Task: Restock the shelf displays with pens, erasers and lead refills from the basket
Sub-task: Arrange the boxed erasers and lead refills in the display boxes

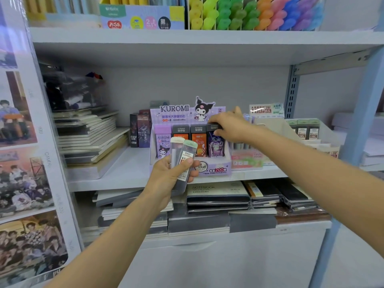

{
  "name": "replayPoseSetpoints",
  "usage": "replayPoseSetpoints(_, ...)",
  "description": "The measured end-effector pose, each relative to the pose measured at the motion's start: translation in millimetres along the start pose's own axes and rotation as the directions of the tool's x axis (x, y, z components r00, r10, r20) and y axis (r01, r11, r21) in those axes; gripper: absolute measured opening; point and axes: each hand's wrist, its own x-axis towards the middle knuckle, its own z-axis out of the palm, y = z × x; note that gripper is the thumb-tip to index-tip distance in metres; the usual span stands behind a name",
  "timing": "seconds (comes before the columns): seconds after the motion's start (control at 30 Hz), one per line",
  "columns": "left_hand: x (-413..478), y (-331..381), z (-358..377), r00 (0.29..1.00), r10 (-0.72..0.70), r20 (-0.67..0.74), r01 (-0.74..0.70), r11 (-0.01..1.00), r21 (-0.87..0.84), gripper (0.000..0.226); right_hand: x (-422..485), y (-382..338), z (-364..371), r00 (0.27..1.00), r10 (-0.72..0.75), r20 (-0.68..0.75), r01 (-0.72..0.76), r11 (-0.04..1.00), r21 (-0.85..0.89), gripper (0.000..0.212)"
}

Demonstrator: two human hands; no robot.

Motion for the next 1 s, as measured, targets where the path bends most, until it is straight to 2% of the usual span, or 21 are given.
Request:
replayPoseSetpoints(0.1, -1, 0, -1, 1.0, 0.002, 0.011, -0.002, 1.0, -0.008, 0.043, -5, -2, 13, 0.981, 0.0, -0.196, -0.015, 0.997, -0.075, 0.033)
replayPoseSetpoints(0.17, -2, 0, 0, 1.0, 0.003, 0.015, -0.003, 1.0, -0.001, 0.046, -8, 2, 14, 0.961, 0.027, -0.274, -0.046, 0.997, -0.064, 0.042)
replayPoseSetpoints(0.3, -5, 2, 6, 1.0, -0.005, 0.022, 0.005, 1.0, 0.006, 0.047, -19, 1, 9, 0.949, 0.039, -0.313, -0.036, 0.999, 0.017, 0.028)
replayPoseSetpoints(0.33, -4, 2, 7, 1.0, -0.003, 0.023, 0.003, 1.0, 0.018, 0.047, -23, -1, 7, 0.938, 0.033, -0.344, -0.01, 0.998, 0.068, 0.024)
replayPoseSetpoints(0.37, -5, 2, 10, 1.0, 0.0, 0.028, 0.0, 1.0, 0.027, 0.047, -30, -5, 5, 0.928, 0.046, -0.37, 0.028, 0.981, 0.192, 0.023)
replayPoseSetpoints(0.4, -5, 1, 12, 0.999, 0.008, 0.039, -0.009, 0.999, 0.036, 0.046, -39, -10, 1, 0.935, 0.072, -0.349, 0.07, 0.924, 0.377, 0.024)
replayPoseSetpoints(0.47, -5, 0, 22, 0.998, 0.023, 0.06, -0.025, 0.999, 0.035, 0.047, -55, -19, -5, 0.988, 0.049, -0.146, 0.068, 0.714, 0.697, 0.028)
replayPoseSetpoints(0.53, -6, 1, 36, 0.997, 0.024, 0.069, -0.028, 0.998, 0.057, 0.046, -68, -22, -4, 1.0, -0.018, 0.023, -0.007, 0.618, 0.786, 0.024)
replayPoseSetpoints(0.6, -5, 3, 50, 0.997, -0.017, 0.07, 0.016, 1.0, 0.024, 0.047, -76, -14, -2, 0.999, -0.012, 0.048, -0.034, 0.544, 0.838, 0.018)
replayPoseSetpoints(0.67, -4, 6, 63, 0.994, -0.087, 0.068, 0.092, 0.992, -0.089, 0.058, -83, -1, -5, 0.998, 0.03, 0.049, -0.057, 0.464, 0.884, 0.017)
replayPoseSetpoints(0.77, -4, 6, 78, 0.991, -0.114, 0.066, 0.118, 0.991, -0.062, 0.046, -94, 19, -13, 0.997, 0.055, 0.059, -0.077, 0.417, 0.905, 0.018)
replayPoseSetpoints(0.9, -5, 2, 95, 0.981, -0.107, 0.165, 0.106, 0.994, 0.016, 0.033, -107, 41, -23, 0.998, 0.04, 0.041, -0.054, 0.413, 0.909, 0.016)
replayPoseSetpoints(1.0, -4, 0, 106, 0.988, -0.077, 0.132, 0.079, 0.997, -0.006, 0.016, -116, 60, -29, 0.998, 0.009, 0.07, -0.067, 0.431, 0.9, 0.02)
